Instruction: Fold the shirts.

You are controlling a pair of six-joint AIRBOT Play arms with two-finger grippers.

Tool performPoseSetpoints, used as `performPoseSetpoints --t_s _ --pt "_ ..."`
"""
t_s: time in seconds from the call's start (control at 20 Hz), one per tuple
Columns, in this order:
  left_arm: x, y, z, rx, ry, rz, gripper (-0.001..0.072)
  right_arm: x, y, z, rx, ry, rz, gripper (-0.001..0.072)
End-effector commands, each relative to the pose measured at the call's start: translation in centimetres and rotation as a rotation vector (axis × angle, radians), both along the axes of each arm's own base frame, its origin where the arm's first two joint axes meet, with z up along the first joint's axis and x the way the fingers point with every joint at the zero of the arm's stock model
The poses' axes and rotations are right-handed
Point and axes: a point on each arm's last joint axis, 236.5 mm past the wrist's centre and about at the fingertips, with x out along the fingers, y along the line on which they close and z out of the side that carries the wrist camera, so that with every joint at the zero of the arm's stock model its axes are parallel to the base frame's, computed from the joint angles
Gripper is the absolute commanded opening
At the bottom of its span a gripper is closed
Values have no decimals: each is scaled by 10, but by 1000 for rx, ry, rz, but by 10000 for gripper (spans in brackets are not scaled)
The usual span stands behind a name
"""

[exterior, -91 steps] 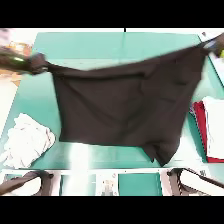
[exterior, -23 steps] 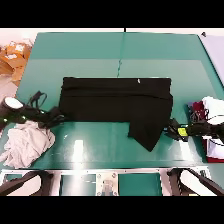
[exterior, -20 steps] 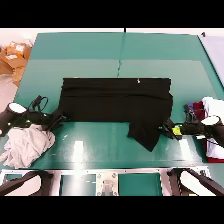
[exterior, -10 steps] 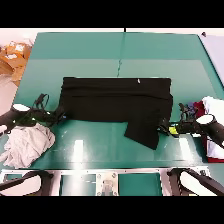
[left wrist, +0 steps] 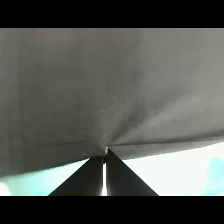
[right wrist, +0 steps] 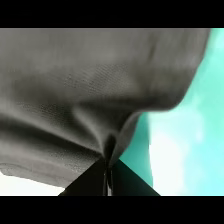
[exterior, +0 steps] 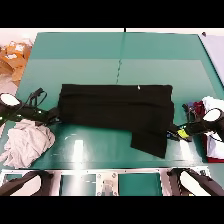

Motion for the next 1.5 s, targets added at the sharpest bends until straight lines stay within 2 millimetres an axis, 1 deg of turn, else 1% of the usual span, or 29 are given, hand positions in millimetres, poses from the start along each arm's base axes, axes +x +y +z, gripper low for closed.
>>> performPoseSetpoints --t_s 0.0,0.05,0.1,0.15,0.2,0.25,0.3,0.35,0.4,0.45,0.55,0.6,0.7,0.8,0.85,0.9,0.95,1.0,1.05,1.15,1.2,1.25,1.3,1.35,1.4,1.45 --pt "-29 3 2 37 89 -73 25 -22 -26 13 -123 69 -1 20" --pt "-26 0 2 43 76 -79 24 -12 -26 23 -123 23 -8 20" --pt "-17 -4 4 53 46 -77 24 3 -26 35 -121 -35 -17 20" --pt "-4 -8 10 66 -7 -84 24 22 -24 48 -110 -104 -19 19" --pt "12 -12 19 79 -67 -90 24 45 -20 62 -88 -195 -18 20" --pt "31 -13 31 92 -138 -87 23 66 -15 75 -68 -266 -29 20" --pt "48 -13 42 102 -192 -77 23 86 -12 86 -60 -325 -32 20" --pt "64 -11 50 106 -227 -66 23 103 -11 91 -66 -360 -24 20" --pt "78 -10 52 109 -241 -64 23 118 -10 93 -72 -383 -18 20" --pt "89 -10 51 105 -240 -65 24 136 -9 93 -73 -407 -16 19" --pt "110 -15 37 74 -215 -72 24 171 -6 88 -66 -446 -28 20" --pt "118 -17 26 59 -190 -69 24 188 -6 83 -68 -461 -33 20" --pt "131 -21 5 33 -150 -54 25 215 -5 67 -72 -464 -32 20" --pt "149 -28 -11 -8 -155 -35 26 233 -2 45 -70 -436 -25 20" --pt "162 -31 -14 -28 -186 -15 28 240 -2 35 -69 -420 -26 20" --pt "175 -33 -12 -48 -227 16 204 247 -3 25 -70 -410 -28 20" --pt "189 -33 -8 -55 -278 49 505 252 -6 19 -72 -405 -33 21" --pt "200 -30 -4 -55 -316 83 573 258 -8 17 -73 -403 -37 21" --pt "206 -28 1 -54 -332 92 574 262 -13 20 -73 -406 -43 75" --pt "213 -21 18 -50 -357 70 575 262 -29 38 -73 -406 -8 425" --pt "219 -12 31 -44 -374 63 575 259 -43 49 -71 -398 15 495" --pt "225 -1 43 -37 -390 68 575 254 -60 58 -69 -386 26 508" --pt "229 11 57 -42 -400 85 574 244 -81 61 -67 -367 27 559" --pt "231 18 68 -54 -394 98 574 234 -99 60 -65 -350 24 599" --pt "229 21 78 -69 -383 99 574 221 -115 55 -51 -323 22 613" --pt "227 19 85 -76 -382 78 574 209 -126 48 -24 -304 31 614"
